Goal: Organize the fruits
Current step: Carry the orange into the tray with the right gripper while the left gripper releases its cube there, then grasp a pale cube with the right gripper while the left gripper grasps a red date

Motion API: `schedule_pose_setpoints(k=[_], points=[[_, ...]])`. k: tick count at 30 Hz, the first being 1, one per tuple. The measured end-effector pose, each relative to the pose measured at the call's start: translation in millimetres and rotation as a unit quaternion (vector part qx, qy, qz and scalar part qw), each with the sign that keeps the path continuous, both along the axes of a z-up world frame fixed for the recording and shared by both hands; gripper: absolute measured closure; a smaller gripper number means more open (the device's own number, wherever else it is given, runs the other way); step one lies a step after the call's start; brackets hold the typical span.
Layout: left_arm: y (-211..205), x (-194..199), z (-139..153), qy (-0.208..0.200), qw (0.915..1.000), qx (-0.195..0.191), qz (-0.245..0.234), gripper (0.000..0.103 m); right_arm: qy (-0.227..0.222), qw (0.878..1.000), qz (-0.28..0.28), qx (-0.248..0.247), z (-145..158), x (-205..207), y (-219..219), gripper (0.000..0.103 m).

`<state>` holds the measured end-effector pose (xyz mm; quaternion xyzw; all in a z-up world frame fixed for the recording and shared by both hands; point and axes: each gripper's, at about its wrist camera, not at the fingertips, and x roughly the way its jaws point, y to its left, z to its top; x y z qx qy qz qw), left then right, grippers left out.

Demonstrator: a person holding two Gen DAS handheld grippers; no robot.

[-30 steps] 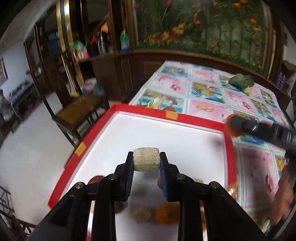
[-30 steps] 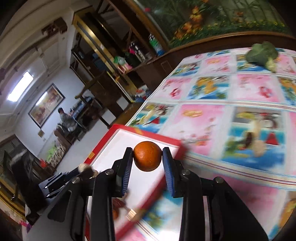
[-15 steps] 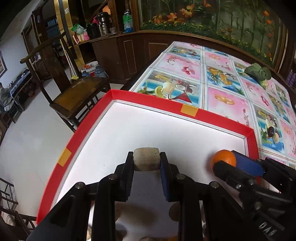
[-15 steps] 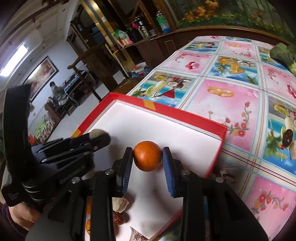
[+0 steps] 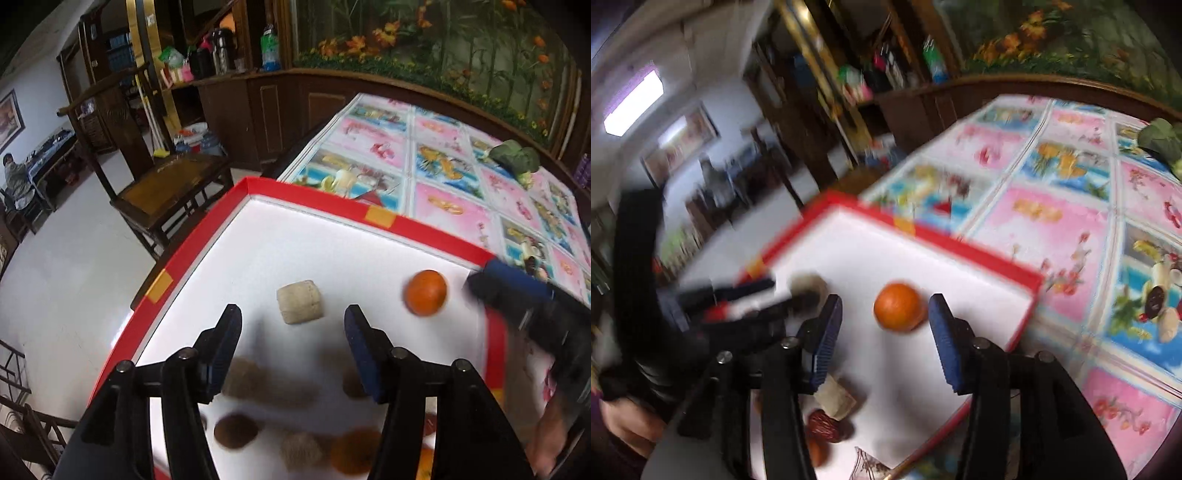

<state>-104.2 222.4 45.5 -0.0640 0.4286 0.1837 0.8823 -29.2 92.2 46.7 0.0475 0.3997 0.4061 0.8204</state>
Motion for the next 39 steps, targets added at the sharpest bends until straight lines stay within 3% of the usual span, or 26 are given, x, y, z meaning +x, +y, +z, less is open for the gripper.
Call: schedule_pose_setpoints(k=[3,6,11,13,16,20,26,31,33,36,39], points=[[-20,-9,15,-0.016,0.9995,0.012,-0.023,0.04,-0.005,0.999,-0.026,0.039,15,7,-32,0.047],[-46,-11,26,-0.03,0.9973,0.021,-0.063,0.036,-0.008,0.998,-0.055,0.024,18,16,-69,0.047],[-98,-4,35,-0.048,0.9893,0.035,-0.133,0.03,-0.055,0.992,-0.093,-0.061,8,25,-139,0.047],[-115,2,34,-0.049,0.9859,0.037,-0.156,0.03,-0.041,0.99,-0.096,-0.093,-7,37,-160,0.047],[-129,9,30,-0.044,0.984,0.035,-0.169,0.03,-0.02,0.988,-0.111,-0.103,-18,51,-165,0.047],[-139,12,23,-0.03,0.9825,0.035,-0.18,0.03,-0.042,0.981,-0.113,-0.155,-25,53,-147,0.047],[-148,15,17,-0.02,0.9815,0.028,-0.188,0.03,-0.048,0.967,-0.127,-0.213,-37,56,-135,0.074],[-161,32,15,-0.014,0.981,0.016,-0.193,0.03,-0.035,0.968,-0.135,-0.207,-35,60,-143,0.078],[-171,43,12,-0.009,0.9803,0.014,-0.197,0.03,-0.012,0.966,-0.165,-0.198,-32,67,-160,0.078],[-190,70,3,-0.001,0.9773,0.008,-0.212,0.03,0.025,0.967,-0.216,-0.136,-20,77,-196,0.078],[-207,94,-8,0.011,0.9763,0.022,-0.215,0.03,0.03,0.96,-0.265,-0.082,-3,78,-231,0.078]])
